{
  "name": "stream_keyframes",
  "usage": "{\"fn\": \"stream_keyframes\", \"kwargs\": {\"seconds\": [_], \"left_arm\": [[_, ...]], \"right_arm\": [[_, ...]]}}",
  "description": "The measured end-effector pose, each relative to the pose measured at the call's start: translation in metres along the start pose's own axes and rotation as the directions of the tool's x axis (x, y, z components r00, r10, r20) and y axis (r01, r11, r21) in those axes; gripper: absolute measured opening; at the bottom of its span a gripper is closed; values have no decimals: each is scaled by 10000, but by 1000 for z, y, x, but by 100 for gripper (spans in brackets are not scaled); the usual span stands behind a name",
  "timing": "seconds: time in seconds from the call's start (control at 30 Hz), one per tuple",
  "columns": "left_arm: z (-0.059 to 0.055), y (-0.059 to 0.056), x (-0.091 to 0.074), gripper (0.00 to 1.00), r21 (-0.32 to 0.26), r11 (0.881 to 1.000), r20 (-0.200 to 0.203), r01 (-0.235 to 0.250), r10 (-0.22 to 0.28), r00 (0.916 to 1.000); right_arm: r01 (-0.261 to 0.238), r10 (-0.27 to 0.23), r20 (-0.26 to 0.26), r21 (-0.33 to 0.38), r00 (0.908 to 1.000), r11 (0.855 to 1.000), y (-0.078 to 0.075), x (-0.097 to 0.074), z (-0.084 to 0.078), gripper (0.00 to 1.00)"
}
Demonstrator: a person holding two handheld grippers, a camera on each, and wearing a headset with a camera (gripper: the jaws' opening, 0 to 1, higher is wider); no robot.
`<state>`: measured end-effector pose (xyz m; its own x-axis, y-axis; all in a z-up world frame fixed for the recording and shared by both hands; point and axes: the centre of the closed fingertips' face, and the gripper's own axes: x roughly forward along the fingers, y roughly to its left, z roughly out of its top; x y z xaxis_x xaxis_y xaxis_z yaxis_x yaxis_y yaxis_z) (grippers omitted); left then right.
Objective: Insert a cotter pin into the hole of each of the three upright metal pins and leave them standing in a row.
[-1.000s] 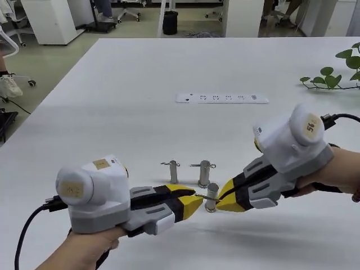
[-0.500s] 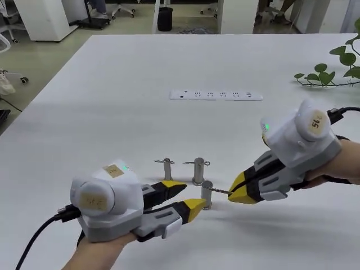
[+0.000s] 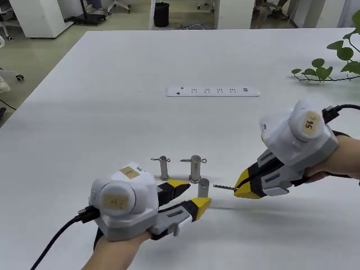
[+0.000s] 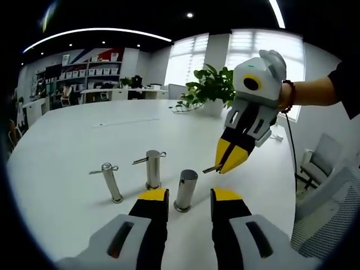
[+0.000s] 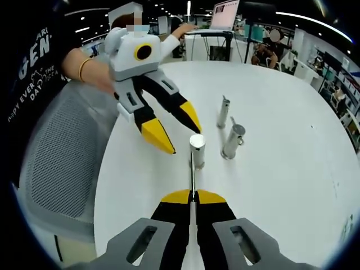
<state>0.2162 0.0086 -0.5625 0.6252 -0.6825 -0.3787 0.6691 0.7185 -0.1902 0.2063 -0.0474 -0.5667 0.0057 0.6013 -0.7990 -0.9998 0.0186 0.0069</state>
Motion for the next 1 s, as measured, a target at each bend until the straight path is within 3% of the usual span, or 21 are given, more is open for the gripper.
{"fn": "stream_keyframes", "kwargs": {"seconds": [0.33,0.63,1.0], "left_arm": [[-6,5,13,23,-332,9993,-196,-195,188,9996],[-13,5,21,20,-102,9995,-546,-310,304,9980],[-13,7,26,15,68,9993,-634,-368,372,9973]], "right_arm": [[-69,68,-55,-167,10000,9998,-5,3,1,0],[-63,60,-88,-422,9999,9991,-8,6,3,0],[-121,117,-82,-535,9999,9985,-8,8,4,0]]}}
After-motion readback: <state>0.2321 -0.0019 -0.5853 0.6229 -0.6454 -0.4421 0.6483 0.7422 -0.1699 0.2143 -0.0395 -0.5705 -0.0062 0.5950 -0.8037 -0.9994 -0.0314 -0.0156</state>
